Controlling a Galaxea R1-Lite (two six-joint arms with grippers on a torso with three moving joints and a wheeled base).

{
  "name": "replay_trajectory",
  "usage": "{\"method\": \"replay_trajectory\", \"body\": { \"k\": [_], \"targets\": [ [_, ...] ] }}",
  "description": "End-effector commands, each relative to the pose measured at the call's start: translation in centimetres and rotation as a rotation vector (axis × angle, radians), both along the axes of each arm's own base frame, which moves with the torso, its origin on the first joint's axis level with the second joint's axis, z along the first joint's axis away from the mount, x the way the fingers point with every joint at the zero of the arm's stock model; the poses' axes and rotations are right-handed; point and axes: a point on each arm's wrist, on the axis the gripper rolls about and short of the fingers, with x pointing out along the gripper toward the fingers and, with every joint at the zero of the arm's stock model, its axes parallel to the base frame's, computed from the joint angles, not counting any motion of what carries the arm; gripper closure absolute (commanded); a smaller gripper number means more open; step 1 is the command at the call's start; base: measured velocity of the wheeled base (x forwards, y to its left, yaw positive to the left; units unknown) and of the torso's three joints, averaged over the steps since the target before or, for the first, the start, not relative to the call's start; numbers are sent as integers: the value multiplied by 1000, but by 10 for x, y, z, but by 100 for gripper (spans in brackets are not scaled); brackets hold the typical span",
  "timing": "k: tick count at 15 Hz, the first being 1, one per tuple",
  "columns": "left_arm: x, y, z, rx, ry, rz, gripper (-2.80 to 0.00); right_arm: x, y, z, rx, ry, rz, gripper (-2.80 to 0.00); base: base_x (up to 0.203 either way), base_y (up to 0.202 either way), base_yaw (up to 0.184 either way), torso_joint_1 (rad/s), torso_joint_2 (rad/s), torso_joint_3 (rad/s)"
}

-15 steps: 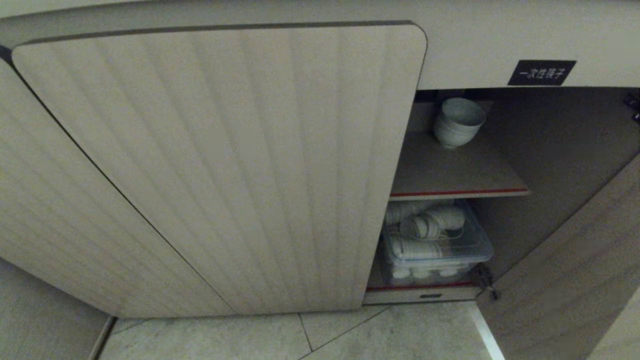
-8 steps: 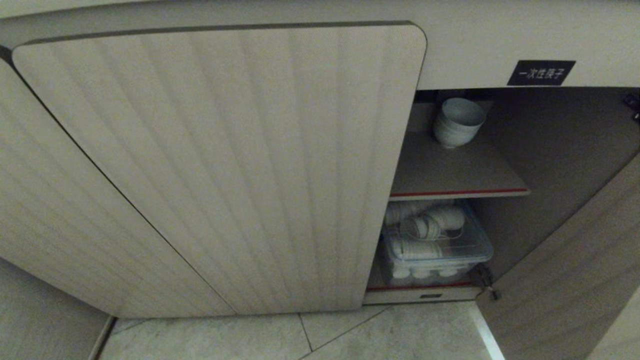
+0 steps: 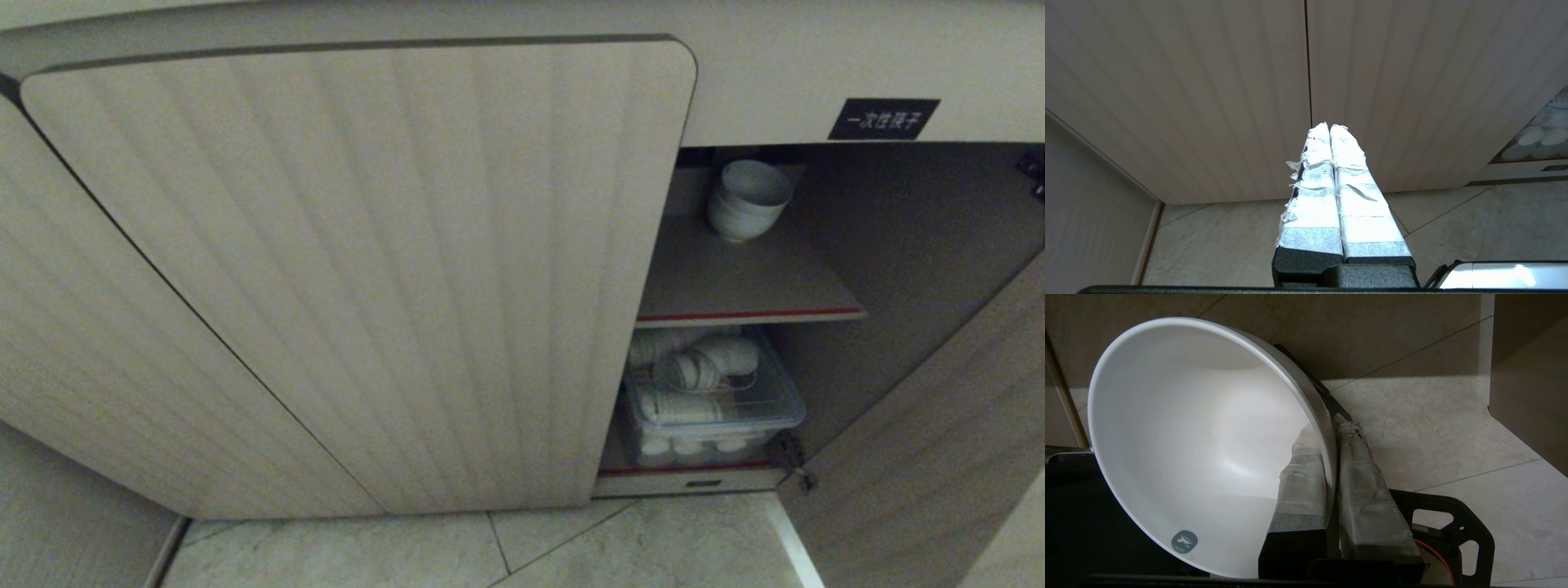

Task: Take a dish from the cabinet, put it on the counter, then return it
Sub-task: Put it back into the cabinet

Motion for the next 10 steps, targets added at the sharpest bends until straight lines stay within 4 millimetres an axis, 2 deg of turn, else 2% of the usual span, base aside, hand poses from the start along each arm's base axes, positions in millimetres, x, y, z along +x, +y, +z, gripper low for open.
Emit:
{"method": "replay_trajectory", "body": {
  "k": [1, 10],
  "targets": [
    [0, 0, 0, 0, 0, 0, 0, 4, 0, 2, 2, 7, 0, 0, 0, 0, 0, 0, 0, 0],
    [0, 0, 0, 1, 0, 0, 0, 33, 4, 21, 49, -8, -50, 0, 0, 0, 0, 0, 0, 0]
  ]
}}
